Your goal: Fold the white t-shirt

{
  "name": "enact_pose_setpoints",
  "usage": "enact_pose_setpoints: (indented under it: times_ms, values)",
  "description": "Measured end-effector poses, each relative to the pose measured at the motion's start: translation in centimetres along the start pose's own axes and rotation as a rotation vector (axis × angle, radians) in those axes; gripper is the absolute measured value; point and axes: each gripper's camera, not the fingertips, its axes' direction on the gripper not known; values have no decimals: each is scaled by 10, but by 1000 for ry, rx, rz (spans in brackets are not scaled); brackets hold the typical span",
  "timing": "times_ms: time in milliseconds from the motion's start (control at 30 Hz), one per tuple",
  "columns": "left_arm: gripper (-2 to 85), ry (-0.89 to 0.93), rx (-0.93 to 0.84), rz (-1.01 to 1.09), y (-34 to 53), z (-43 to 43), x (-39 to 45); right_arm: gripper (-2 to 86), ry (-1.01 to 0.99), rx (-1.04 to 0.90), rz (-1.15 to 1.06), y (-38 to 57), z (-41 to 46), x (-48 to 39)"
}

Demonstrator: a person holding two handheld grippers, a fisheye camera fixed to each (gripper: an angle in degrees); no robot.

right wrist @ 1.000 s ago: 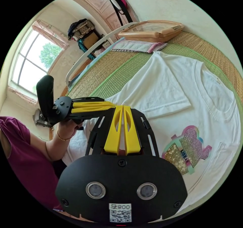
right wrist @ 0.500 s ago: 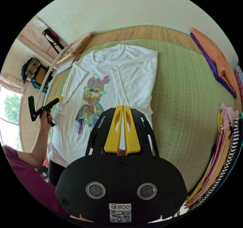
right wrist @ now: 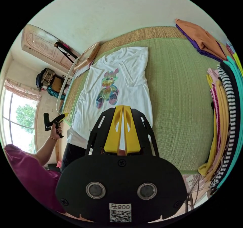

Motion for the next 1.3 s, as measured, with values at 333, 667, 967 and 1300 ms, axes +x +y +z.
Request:
enact_pose_setpoints:
  times_ms: [333, 667, 967, 1300]
  values:
    - [29, -48, -84, -53, 116, -64, -14, 15, -76, -10, 224, 193, -50, 58]
    - [86, 175, -72, -308, 196, -85, -85, 92, -256, 75, 421, 283, -71, 128]
    - [95, 312, -90, -309, 217, -88, -94, 118, -411, 120, 515, 301, -55, 162]
    - [86, 305, -139, -255, 233, -100, -80, 124, -509, 132, 525, 292, -39, 176]
